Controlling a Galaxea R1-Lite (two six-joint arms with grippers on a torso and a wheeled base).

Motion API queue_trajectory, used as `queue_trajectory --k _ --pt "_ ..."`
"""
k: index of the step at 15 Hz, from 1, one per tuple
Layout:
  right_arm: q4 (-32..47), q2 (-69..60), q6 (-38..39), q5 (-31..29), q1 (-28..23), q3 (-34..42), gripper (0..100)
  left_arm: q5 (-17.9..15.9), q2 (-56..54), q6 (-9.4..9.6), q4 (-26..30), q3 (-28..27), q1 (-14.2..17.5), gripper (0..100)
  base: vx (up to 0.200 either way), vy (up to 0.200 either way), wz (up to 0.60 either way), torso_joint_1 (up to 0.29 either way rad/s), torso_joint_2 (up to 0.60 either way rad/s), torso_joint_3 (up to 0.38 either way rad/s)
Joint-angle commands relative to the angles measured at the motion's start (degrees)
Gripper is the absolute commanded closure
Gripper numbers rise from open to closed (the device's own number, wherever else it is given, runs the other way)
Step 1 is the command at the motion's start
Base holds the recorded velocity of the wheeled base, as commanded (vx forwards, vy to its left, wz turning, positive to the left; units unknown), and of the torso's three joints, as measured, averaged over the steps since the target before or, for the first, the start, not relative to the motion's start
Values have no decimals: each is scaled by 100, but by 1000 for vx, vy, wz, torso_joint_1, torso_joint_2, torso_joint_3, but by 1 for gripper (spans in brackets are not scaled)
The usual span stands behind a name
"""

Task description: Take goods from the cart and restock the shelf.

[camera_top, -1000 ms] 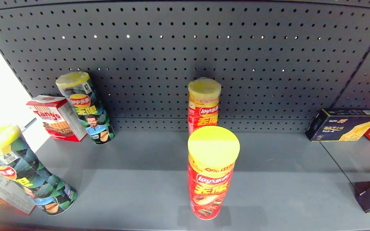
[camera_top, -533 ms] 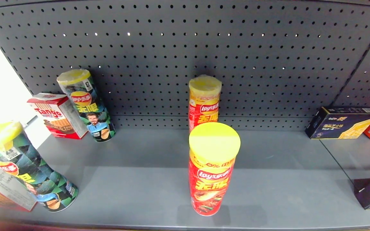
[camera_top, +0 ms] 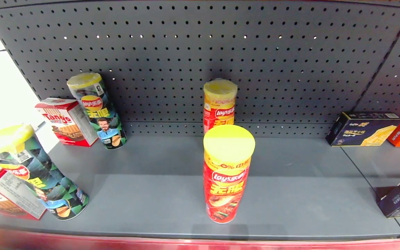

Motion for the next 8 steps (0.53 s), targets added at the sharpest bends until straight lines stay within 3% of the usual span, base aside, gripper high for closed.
queue_trajectory --k 1,8 --pt "-2 13 -2 1 -2 0 0 1 7 0 -2 0 -2 0 0 0 0 0 0 0" --pt "-2 13 -2 -8 -2 0 0 1 7 8 -2 0 -2 0 0 0 0 0 0 0"
